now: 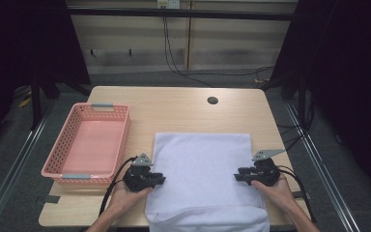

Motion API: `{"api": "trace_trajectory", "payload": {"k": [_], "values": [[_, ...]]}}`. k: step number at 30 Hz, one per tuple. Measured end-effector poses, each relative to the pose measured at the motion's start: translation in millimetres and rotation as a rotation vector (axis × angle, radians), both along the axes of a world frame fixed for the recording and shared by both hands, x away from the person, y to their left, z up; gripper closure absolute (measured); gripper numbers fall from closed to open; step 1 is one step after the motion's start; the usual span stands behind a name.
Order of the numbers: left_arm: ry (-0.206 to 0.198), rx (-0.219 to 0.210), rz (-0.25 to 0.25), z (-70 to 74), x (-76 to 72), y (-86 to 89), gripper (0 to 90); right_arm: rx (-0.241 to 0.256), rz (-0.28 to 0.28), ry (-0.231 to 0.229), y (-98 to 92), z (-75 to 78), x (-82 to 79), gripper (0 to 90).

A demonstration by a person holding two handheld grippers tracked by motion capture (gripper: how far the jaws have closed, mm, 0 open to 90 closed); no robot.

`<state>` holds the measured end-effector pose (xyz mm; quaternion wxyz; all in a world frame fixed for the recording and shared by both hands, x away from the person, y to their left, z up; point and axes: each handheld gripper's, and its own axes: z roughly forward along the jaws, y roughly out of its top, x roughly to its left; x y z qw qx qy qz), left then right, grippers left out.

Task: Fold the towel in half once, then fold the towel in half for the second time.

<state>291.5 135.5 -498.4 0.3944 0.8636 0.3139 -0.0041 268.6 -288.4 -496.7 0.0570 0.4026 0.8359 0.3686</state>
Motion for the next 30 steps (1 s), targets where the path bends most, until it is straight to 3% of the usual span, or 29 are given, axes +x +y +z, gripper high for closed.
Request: {"api": "trace_trajectory", "payload": {"k": [6, 10, 13, 17, 21, 23, 26, 30], "values": [[0.002, -0.006, -0.019, -0.1, -20.2, 6.2, 80.4, -0.001, 0.028, 0.013, -1.2, 1.2, -21.0, 64.9], [0.001, -0.003, -0.038, 0.7, -30.3, 7.0, 80.4, 0.004, 0.033, 0.013, -1.9, 1.1, -24.8, 65.7], [-0.007, -0.004, -0.02, 0.3, -35.4, 6.7, 80.4, 0.012, 0.032, 0.021, -1.8, 1.0, -26.7, 65.8], [0.033, -0.027, -0.028, -0.4, -39.9, 8.6, 80.8, 0.017, 0.045, 0.034, -4.0, 1.4, -30.1, 66.6], [0.025, -0.025, -0.044, -0.3, -43.9, 4.9, 81.2, 0.016, 0.065, 0.053, -9.4, 2.5, -34.2, 67.5], [0.045, -0.031, -0.054, -0.1, -47.2, 4.8, 81.2, 0.025, 0.064, 0.07, -12.1, 2.9, -38.7, 67.5], [0.053, -0.028, -0.089, 0.6, -60.6, 5.6, 81.1, 0.026, 0.062, 0.081, -13.0, 3.6, -45.4, 67.5], [0.033, -0.006, -0.107, 3.3, -68.3, 3.1, 79.4, 0.029, 0.062, 0.107, -12.2, 5.0, -47.9, 67.2]]}}
